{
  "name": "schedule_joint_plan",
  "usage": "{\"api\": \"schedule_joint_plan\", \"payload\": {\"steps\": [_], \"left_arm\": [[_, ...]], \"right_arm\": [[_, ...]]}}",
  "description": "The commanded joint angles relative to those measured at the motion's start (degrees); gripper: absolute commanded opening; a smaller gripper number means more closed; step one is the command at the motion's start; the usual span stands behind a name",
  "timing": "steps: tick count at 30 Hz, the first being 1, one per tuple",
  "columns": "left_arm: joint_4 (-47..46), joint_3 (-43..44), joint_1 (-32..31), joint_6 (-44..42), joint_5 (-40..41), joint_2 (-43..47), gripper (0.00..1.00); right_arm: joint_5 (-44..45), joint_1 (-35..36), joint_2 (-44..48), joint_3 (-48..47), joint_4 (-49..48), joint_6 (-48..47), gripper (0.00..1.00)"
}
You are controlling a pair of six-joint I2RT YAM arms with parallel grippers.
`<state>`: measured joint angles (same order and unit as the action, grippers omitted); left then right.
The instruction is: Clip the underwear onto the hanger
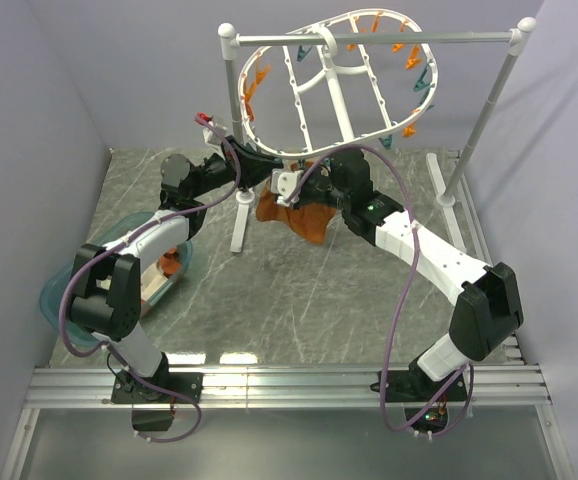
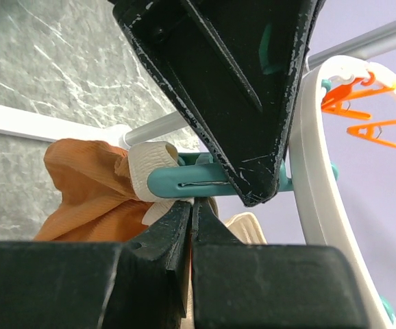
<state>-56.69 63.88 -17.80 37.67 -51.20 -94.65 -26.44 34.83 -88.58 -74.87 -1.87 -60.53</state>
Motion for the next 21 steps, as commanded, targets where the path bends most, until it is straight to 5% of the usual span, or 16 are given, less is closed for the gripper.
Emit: {"api": "schedule_joint_plan", "payload": {"steps": [1, 11, 21], "left_arm": [[-1.2, -0.5, -1.0, -3.7, -6.2, 2.0, 0.0], [0.0, -0.7, -1.0, -5.5, -6.1, 2.5, 0.01], [1.6, 1.6, -0.6, -3.7, -6.2, 2.4, 0.3]], "right_arm": [[-2.2, -0.1, 2.0, -3.1, -1.9, 3.3, 0.0], [-3.5, -0.5, 2.7, -3.2, -2.9, 5.7, 0.0], [-3.0, -0.5, 2.5, -4.3, -3.4, 6.8, 0.0]]}}
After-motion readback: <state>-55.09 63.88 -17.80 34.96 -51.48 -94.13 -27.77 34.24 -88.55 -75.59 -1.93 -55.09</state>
